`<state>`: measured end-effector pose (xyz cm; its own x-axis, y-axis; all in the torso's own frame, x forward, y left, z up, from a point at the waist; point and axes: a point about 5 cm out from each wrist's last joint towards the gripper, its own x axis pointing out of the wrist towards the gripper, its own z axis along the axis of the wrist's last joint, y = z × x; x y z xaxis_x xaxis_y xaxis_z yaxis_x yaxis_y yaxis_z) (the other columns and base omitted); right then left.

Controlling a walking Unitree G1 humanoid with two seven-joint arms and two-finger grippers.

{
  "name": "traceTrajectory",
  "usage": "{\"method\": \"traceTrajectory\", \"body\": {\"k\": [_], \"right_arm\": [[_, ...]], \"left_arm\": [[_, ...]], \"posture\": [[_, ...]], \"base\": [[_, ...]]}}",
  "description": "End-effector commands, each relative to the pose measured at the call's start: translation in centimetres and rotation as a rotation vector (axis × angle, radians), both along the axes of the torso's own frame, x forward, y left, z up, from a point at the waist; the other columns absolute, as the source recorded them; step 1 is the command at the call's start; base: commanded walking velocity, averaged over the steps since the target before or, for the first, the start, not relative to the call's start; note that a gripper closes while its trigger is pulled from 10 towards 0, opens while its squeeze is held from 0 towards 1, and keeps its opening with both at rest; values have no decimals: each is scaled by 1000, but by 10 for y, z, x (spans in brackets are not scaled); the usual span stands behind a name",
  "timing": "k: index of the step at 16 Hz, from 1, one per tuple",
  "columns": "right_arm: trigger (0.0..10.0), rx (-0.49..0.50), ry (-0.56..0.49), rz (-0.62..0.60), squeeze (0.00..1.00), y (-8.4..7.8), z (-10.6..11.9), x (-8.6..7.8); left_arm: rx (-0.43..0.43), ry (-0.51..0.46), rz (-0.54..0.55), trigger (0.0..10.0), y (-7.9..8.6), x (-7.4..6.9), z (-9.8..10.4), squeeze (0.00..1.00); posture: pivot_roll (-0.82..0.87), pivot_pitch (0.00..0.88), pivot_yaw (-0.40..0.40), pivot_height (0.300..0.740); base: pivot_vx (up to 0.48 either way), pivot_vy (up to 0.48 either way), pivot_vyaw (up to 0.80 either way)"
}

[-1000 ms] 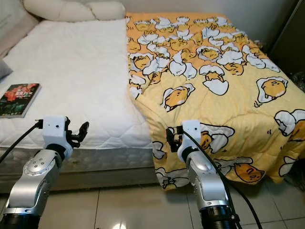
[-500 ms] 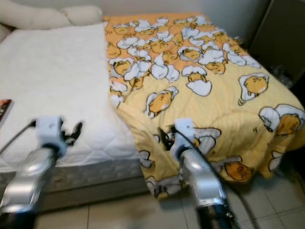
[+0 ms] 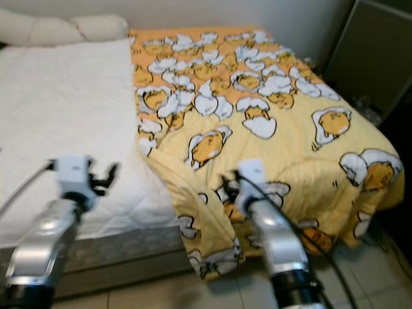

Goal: Clean up the room

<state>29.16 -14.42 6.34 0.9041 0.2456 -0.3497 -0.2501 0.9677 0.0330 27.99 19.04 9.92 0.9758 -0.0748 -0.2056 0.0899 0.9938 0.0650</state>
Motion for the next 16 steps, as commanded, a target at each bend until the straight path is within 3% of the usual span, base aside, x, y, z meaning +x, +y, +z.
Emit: {"method": "traceTrajectory", "body": {"k": [1,6,7,13,16], "right_arm": [[10000,21,-25,40,0,13,6,4],[10000,20,20,108,35,18,-5,13],[10000,13,36,125,1000,20,-8,19],[10000,-60,152,314,1000,39,-19,39],[10000,-151,153,298,1000,43,-15,48]], "left_arm": [[29,-18,24,10000,10,0,6,0],[67,11,-56,10000,5,-10,4,0],[81,21,-75,10000,4,-13,4,0],[121,87,-237,10000,6,-42,13,0],[137,130,-344,10000,2,-52,16,0]], "posture": [[-27,0,-17,740],[-5,0,-23,740],[3,0,-22,740],[60,94,8,740],[80,154,22,740]], "base": [[304,0,0],[177,0,0],[0,0,0],[0,0,0],[0,0,0]]}}
